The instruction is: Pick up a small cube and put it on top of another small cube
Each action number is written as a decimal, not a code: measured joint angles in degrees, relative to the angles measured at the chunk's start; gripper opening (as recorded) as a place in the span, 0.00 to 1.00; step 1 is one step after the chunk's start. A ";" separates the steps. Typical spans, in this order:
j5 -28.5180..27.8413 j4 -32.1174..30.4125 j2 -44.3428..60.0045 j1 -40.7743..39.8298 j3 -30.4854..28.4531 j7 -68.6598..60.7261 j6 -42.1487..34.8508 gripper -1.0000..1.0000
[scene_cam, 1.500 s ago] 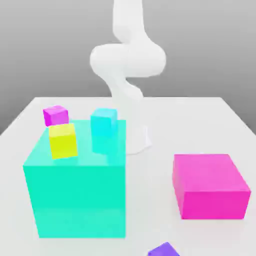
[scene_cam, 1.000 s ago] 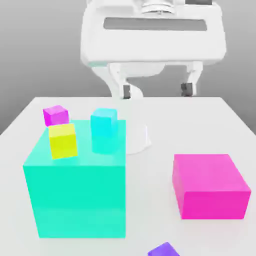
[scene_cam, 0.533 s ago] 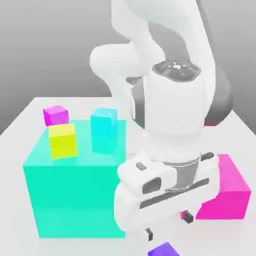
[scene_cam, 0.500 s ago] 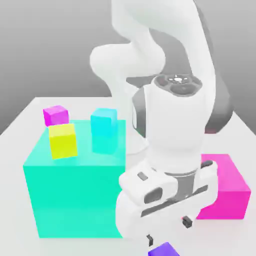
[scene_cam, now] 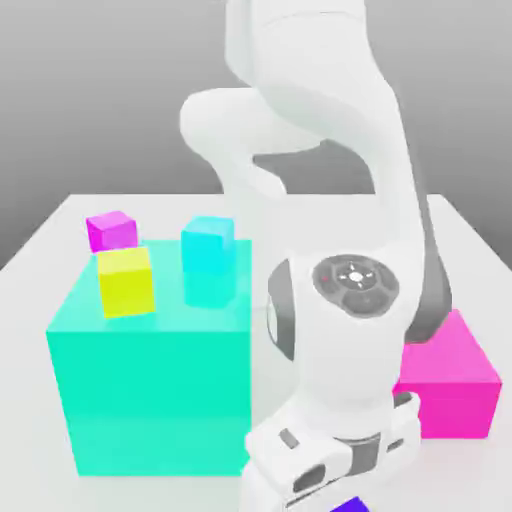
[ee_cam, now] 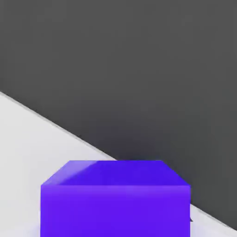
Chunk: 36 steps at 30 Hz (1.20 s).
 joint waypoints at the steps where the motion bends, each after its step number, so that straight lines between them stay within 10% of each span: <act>1: 0.21 0.69 -0.97 -0.19 -0.18 0.16 -2.09 0.00; 31: 2.54 -18.09 -62.29 -16.07 -2.71 37.69 -45.59 0.00; 36: 0.35 -26.07 -68.90 -19.51 -0.26 43.46 -42.84 0.00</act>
